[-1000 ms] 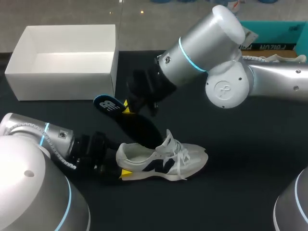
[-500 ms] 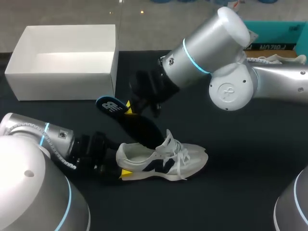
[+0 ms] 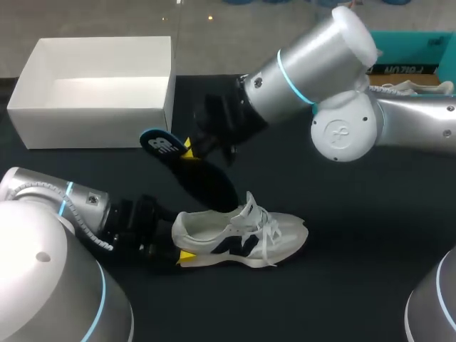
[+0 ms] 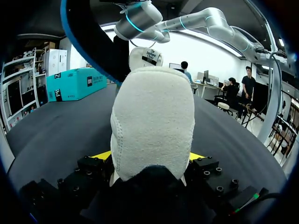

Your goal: Take the shoe out of the shoebox, open the shoe tongue, remove and reinsert the insole, then place the shoe into the shoebox

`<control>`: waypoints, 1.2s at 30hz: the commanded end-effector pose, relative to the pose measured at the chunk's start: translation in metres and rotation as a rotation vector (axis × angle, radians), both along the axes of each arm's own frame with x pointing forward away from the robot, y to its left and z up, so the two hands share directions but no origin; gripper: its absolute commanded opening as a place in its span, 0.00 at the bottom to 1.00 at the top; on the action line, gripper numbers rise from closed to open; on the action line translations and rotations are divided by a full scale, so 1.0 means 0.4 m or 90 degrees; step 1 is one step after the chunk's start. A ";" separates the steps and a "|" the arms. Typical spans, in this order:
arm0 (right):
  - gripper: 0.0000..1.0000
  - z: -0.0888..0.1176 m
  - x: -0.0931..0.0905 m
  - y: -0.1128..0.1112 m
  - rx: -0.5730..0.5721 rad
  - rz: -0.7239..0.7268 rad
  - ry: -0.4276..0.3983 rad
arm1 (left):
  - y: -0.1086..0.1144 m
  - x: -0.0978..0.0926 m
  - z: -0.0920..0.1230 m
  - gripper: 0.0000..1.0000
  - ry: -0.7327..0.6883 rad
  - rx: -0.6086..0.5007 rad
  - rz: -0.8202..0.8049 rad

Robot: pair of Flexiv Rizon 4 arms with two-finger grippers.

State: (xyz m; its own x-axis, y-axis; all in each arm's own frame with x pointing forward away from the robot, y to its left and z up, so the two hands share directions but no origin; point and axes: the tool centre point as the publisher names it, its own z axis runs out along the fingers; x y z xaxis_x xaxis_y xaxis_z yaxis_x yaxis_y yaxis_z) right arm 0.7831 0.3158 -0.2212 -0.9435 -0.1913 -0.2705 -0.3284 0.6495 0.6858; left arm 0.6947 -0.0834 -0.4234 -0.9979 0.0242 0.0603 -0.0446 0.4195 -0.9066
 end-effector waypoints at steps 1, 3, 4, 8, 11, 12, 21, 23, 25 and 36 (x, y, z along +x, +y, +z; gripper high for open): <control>0.00 0.059 -0.018 -0.098 0.105 -0.001 0.007 | -0.001 -0.002 -0.005 0.00 -0.001 0.001 0.002; 0.00 0.094 -0.016 -0.118 0.122 0.006 0.006 | -0.001 -0.002 -0.005 0.00 -0.001 0.001 0.002; 0.00 0.114 -0.015 -0.126 0.129 0.013 -0.002 | -0.001 -0.002 -0.005 0.00 -0.001 0.001 0.002; 0.00 0.179 -0.016 -0.164 0.158 0.013 -0.010 | -0.001 -0.002 -0.005 0.00 -0.001 0.001 0.002; 0.00 0.213 -0.018 -0.182 0.145 0.016 -0.047 | -0.001 -0.002 -0.005 0.00 -0.001 0.001 0.002; 0.00 0.213 -0.018 -0.182 0.145 0.016 -0.047 | -0.001 -0.002 -0.005 0.00 -0.001 0.001 0.002; 0.00 0.213 -0.018 -0.182 0.145 0.016 -0.047 | -0.001 -0.002 -0.005 0.00 -0.001 0.001 0.002; 0.00 0.224 -0.025 -0.189 0.181 0.010 -0.071 | -0.001 -0.002 -0.005 0.00 -0.001 0.001 0.002; 0.00 0.238 -0.031 -0.201 0.196 -0.012 -0.064 | -0.001 -0.002 -0.005 0.00 -0.001 0.001 0.002; 0.00 0.331 -0.060 -0.289 0.220 -0.049 0.033 | -0.001 -0.002 -0.005 0.00 -0.001 0.001 0.002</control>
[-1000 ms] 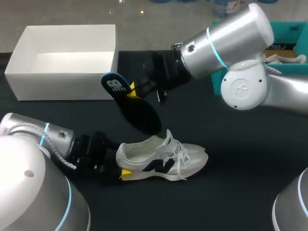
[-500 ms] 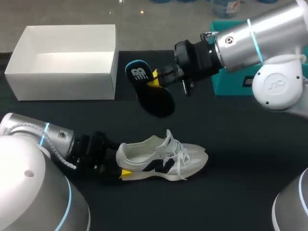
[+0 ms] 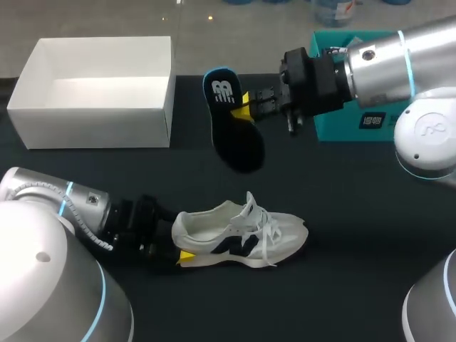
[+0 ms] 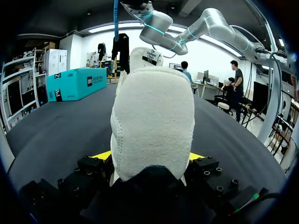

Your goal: Take the shoe out of the shoebox, open the shoe tongue, remove and reinsert the insole, then place the shoe into the shoebox

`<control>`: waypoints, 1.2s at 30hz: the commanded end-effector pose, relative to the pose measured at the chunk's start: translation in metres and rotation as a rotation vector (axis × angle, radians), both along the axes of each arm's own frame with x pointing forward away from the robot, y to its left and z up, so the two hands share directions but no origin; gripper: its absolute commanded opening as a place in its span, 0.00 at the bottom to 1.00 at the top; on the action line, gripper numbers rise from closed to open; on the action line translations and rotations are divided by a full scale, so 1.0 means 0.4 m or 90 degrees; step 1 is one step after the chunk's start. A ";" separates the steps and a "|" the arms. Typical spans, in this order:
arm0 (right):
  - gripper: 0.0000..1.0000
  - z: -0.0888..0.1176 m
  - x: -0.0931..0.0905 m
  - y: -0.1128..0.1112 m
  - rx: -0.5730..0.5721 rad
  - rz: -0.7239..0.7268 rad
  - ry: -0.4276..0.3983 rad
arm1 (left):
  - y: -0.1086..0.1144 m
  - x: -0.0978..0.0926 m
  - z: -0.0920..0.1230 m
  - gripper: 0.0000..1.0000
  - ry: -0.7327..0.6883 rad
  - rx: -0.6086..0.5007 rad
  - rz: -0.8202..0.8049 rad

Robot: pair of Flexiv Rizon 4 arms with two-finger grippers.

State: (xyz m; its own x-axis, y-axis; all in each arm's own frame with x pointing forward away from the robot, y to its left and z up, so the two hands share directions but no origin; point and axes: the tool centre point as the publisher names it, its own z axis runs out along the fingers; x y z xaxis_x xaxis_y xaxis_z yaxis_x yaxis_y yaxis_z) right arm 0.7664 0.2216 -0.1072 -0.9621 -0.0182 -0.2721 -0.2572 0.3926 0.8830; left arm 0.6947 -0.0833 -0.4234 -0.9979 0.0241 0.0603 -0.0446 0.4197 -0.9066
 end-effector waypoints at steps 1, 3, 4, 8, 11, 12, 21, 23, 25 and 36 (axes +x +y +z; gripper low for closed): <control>0.00 0.052 -0.022 -0.062 0.006 0.006 0.020 | -0.001 -0.002 -0.005 0.00 -0.001 0.000 0.002; 0.00 0.060 -0.030 -0.081 0.020 -0.006 0.037 | -0.001 -0.002 -0.005 0.00 -0.001 0.000 0.002; 0.00 0.064 -0.033 -0.091 0.019 -0.007 0.046 | -0.001 -0.002 -0.005 0.00 -0.001 0.000 0.002; 0.00 0.081 -0.042 -0.127 0.020 -0.018 0.090 | -0.001 -0.002 -0.005 0.00 -0.001 0.000 0.002; 0.00 0.096 -0.045 -0.144 0.026 -0.008 0.133 | -0.001 -0.002 -0.005 0.00 -0.001 0.000 0.002; 0.00 0.099 -0.045 -0.147 0.031 -0.005 0.147 | -0.001 -0.002 -0.005 0.00 -0.001 0.000 0.002; 0.00 0.114 -0.045 -0.152 0.011 -0.024 0.146 | -0.001 -0.002 -0.005 0.00 -0.001 0.000 0.002; 0.00 0.114 -0.045 -0.152 0.011 -0.024 0.146 | -0.001 -0.002 -0.005 0.00 -0.001 0.000 0.002; 0.00 0.114 -0.045 -0.152 0.011 -0.024 0.146 | -0.001 -0.002 -0.005 0.00 -0.001 0.000 0.002; 0.00 0.149 -0.072 -0.207 0.105 -0.106 0.332 | -0.001 -0.002 -0.005 0.00 -0.001 0.000 0.002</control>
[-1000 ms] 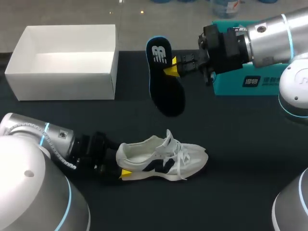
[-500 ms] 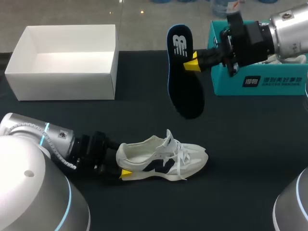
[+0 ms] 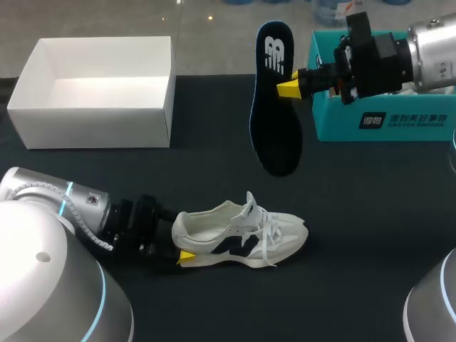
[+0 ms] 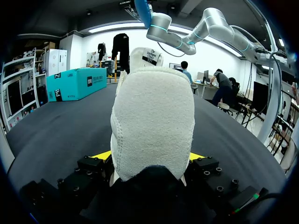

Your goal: Take the shoe out of the shoebox, open the shoe tongue, remove and reinsert the insole, then place the shoe into the shoebox

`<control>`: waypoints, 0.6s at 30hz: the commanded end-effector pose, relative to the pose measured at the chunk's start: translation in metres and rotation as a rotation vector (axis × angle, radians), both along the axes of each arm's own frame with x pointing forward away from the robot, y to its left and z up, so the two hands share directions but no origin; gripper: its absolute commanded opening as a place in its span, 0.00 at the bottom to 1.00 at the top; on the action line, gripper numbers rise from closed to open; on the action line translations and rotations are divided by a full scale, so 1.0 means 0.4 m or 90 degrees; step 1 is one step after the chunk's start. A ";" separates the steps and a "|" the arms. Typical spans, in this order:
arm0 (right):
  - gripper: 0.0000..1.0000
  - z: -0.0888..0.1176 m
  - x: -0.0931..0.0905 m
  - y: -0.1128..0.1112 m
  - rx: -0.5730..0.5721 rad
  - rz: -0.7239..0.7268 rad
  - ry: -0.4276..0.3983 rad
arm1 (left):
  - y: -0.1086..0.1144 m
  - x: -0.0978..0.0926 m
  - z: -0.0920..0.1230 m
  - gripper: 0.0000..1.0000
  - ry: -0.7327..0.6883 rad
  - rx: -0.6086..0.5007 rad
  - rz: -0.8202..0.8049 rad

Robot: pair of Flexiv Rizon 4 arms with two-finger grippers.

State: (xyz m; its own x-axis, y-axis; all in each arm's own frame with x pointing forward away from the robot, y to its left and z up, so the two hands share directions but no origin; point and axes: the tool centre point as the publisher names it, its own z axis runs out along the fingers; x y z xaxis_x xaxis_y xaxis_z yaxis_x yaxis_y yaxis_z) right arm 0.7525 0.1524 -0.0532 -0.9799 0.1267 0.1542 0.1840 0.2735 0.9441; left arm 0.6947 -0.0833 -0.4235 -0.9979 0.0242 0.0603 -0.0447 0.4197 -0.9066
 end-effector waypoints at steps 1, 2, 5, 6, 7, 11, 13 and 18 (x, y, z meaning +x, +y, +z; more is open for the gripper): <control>0.00 0.021 -0.041 -0.041 0.022 -0.013 0.066 | -0.001 -0.002 -0.005 0.00 -0.001 0.001 0.002; 0.00 0.027 -0.044 -0.047 0.023 -0.007 0.073 | -0.001 -0.002 -0.005 0.00 -0.001 0.001 0.002; 0.00 0.043 -0.052 -0.064 0.026 0.012 0.089 | -0.001 -0.002 -0.005 0.00 -0.001 0.001 0.002; 0.00 0.049 -0.054 -0.068 0.022 0.018 0.097 | -0.001 -0.002 -0.005 0.00 -0.001 0.001 0.002; 0.00 0.056 -0.056 -0.074 0.010 0.023 0.109 | -0.001 -0.002 -0.005 0.00 -0.001 0.001 0.002; 0.00 0.086 -0.063 -0.094 -0.013 0.033 0.133 | -0.001 -0.002 -0.005 0.00 -0.001 0.001 0.002; 0.00 0.096 -0.067 -0.101 -0.014 0.037 0.136 | -0.001 -0.002 -0.005 0.00 -0.001 0.001 0.002; 0.00 0.124 -0.072 -0.090 -0.025 0.045 0.145 | -0.001 -0.002 -0.005 0.00 -0.001 0.001 0.002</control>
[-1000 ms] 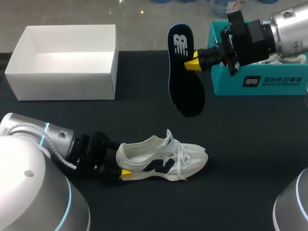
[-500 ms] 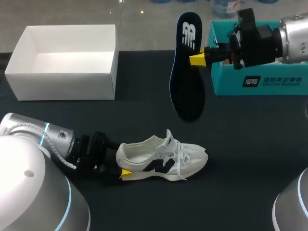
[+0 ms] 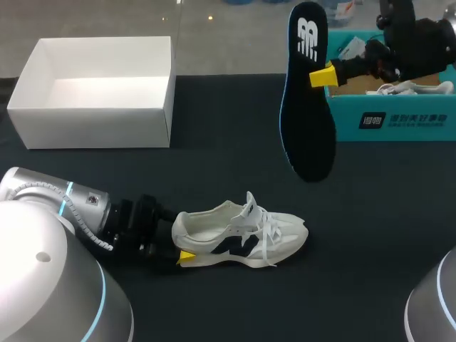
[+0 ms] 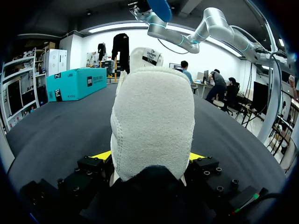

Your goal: Take the shoe out of the shoebox, open the shoe tongue, remove and reinsert the insole, then place the shoe into the shoebox

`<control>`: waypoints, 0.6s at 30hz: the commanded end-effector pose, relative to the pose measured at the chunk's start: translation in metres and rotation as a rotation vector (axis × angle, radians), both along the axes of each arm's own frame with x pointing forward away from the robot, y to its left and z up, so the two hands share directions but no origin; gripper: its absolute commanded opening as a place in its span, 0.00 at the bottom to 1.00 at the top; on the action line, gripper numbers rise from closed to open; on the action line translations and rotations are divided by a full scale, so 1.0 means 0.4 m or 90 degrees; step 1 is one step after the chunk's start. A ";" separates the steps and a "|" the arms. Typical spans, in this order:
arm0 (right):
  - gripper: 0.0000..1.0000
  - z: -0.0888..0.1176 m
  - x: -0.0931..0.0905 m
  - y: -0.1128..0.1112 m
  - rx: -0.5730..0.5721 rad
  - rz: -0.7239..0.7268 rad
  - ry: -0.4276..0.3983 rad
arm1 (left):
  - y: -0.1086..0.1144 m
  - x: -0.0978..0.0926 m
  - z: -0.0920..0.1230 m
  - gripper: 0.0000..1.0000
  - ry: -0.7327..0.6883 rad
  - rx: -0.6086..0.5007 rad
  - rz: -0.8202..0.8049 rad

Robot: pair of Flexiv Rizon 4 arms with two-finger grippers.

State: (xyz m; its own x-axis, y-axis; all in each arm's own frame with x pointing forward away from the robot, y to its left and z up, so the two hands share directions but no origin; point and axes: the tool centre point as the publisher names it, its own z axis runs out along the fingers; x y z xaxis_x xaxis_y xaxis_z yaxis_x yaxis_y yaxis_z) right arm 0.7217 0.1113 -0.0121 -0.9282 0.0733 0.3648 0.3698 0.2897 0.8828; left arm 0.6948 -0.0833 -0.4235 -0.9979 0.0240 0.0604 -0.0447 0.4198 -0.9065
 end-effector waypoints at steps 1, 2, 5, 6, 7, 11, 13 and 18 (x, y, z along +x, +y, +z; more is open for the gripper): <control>0.00 0.027 0.002 0.020 -0.026 0.016 0.007 | -0.001 -0.002 -0.005 0.00 -0.001 0.000 0.002; 0.00 0.032 -0.002 0.025 -0.032 0.019 0.009 | -0.001 -0.002 -0.005 0.00 -0.001 0.000 0.002; 0.00 0.047 -0.017 0.049 -0.039 0.031 0.011 | -0.001 -0.002 -0.005 0.00 -0.001 0.000 0.002; 0.00 0.049 -0.022 0.055 -0.040 0.031 0.011 | -0.001 -0.002 -0.005 0.00 -0.001 0.000 0.002; 0.00 0.051 -0.028 0.062 -0.043 0.031 0.011 | -0.001 -0.002 -0.005 0.00 -0.001 0.000 0.002; 0.00 0.059 -0.051 0.077 -0.046 0.017 0.004 | -0.001 -0.002 -0.005 0.00 -0.001 0.000 0.002; 0.00 0.066 -0.061 0.084 -0.050 0.006 0.000 | -0.001 -0.002 -0.005 0.00 -0.001 0.000 0.002; 0.00 0.077 -0.083 0.097 -0.058 -0.004 0.001 | -0.001 -0.002 -0.005 0.00 -0.001 0.000 0.002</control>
State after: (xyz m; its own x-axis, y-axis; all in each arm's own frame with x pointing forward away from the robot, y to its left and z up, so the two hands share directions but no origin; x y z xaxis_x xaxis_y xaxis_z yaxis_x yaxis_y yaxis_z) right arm 0.6955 0.1478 0.0173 -0.9269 0.0935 0.3636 0.3715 0.3689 0.8520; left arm 0.6948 -0.0833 -0.4235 -0.9979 0.0241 0.0603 -0.0447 0.4197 -0.9066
